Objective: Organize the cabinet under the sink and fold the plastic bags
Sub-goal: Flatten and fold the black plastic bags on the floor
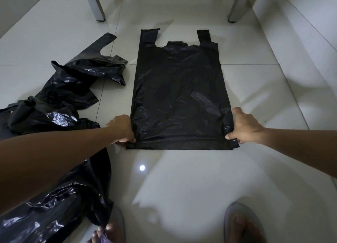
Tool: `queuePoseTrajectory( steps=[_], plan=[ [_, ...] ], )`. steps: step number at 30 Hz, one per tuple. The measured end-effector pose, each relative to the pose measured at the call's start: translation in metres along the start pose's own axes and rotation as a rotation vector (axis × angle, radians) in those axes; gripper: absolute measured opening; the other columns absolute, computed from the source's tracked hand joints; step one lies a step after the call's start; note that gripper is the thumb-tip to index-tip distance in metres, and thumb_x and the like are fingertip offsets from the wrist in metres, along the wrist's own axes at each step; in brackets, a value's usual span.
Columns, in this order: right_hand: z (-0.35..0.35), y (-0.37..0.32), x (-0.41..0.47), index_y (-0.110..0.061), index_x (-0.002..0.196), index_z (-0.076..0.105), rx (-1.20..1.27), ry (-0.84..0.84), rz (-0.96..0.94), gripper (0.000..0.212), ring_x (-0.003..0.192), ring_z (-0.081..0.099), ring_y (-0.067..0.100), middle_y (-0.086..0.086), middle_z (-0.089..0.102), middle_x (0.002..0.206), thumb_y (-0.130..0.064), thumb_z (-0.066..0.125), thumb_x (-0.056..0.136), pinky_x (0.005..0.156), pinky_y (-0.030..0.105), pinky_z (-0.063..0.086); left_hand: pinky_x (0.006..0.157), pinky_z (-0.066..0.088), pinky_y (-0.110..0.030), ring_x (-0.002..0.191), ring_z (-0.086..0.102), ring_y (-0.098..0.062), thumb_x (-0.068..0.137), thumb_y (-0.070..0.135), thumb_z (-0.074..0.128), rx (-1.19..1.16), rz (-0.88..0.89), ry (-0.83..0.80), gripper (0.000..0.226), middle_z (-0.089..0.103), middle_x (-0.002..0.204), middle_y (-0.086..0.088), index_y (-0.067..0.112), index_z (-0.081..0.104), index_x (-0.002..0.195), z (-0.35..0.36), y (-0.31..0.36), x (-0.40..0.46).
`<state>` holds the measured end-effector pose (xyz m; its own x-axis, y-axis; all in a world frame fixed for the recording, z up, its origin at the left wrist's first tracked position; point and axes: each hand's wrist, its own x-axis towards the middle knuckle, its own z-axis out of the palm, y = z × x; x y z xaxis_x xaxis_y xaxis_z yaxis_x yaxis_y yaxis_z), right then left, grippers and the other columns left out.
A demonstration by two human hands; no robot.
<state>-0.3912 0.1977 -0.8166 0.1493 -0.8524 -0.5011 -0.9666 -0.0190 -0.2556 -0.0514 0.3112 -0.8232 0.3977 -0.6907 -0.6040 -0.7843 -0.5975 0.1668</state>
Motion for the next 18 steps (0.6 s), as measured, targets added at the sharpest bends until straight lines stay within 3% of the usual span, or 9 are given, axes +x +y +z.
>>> queuePoseTrajectory(
  steps=[2, 6, 9, 13, 16, 18],
  plan=[
    [0.001, 0.001, 0.002, -0.012, 0.109, 0.036, -0.005, 0.011, -0.026, 0.062, 0.054, 0.067, 0.033, 0.013, 0.059, 0.082, -0.011, 0.084, 0.071, 0.052, 0.042, 0.060, 0.070, 0.059, -0.038, 0.079, 0.068, -0.029, 0.063, 0.026, 0.090, 0.042, -0.002, 0.011, 0.055, 0.065, 0.091, -0.012, 0.005, 0.057, 0.102, 0.000, -0.001, 0.001],
    [0.003, 0.001, 0.003, -0.016, 0.111, 0.034, 0.014, -0.007, -0.041, 0.065, 0.062, 0.067, 0.031, 0.011, 0.060, 0.083, -0.013, 0.085, 0.071, 0.051, 0.042, 0.060, 0.071, 0.052, -0.035, 0.091, 0.064, -0.030, 0.066, 0.032, 0.088, 0.168, -0.007, 0.057, 0.061, 0.062, 0.096, -0.011, 0.007, 0.055, 0.110, -0.002, -0.002, 0.000],
    [0.003, -0.001, 0.002, -0.015, 0.116, 0.035, -0.024, -0.003, -0.047, 0.071, 0.071, 0.067, 0.032, 0.009, 0.061, 0.084, -0.019, 0.087, 0.068, 0.063, 0.046, 0.060, 0.078, 0.053, -0.038, 0.096, 0.062, -0.031, 0.066, 0.035, 0.088, 0.206, -0.023, 0.057, 0.065, 0.061, 0.101, -0.012, 0.007, 0.054, 0.114, -0.004, -0.002, 0.000],
    [0.001, -0.004, -0.001, -0.011, 0.122, 0.033, -0.186, 0.026, -0.047, 0.080, 0.077, 0.057, 0.030, 0.007, 0.056, 0.089, -0.032, 0.088, 0.068, 0.067, 0.035, 0.045, 0.085, 0.050, -0.041, 0.107, 0.057, -0.032, 0.068, 0.032, 0.086, 0.210, -0.046, 0.090, 0.075, 0.055, 0.112, -0.013, 0.007, 0.041, 0.123, -0.004, 0.001, -0.003],
    [0.001, -0.012, -0.003, -0.011, 0.128, 0.034, -0.273, 0.076, -0.051, 0.086, 0.097, 0.058, 0.034, 0.011, 0.053, 0.109, -0.035, 0.089, 0.066, 0.073, 0.038, 0.046, 0.097, 0.043, -0.045, 0.121, 0.043, -0.034, 0.073, 0.027, 0.074, 0.233, 0.072, 0.237, 0.072, 0.041, 0.128, -0.016, 0.008, 0.035, 0.131, -0.002, 0.012, -0.004],
    [0.005, -0.021, -0.002, -0.012, 0.135, 0.036, -0.286, 0.131, -0.133, 0.083, 0.114, 0.053, 0.035, 0.013, 0.048, 0.125, -0.036, 0.084, 0.072, 0.085, 0.043, 0.048, 0.104, 0.037, -0.047, 0.126, 0.038, -0.034, 0.077, 0.027, 0.067, 0.196, 0.232, 0.345, 0.067, 0.038, 0.136, -0.016, 0.009, 0.036, 0.134, 0.003, 0.021, -0.003]
  ],
)
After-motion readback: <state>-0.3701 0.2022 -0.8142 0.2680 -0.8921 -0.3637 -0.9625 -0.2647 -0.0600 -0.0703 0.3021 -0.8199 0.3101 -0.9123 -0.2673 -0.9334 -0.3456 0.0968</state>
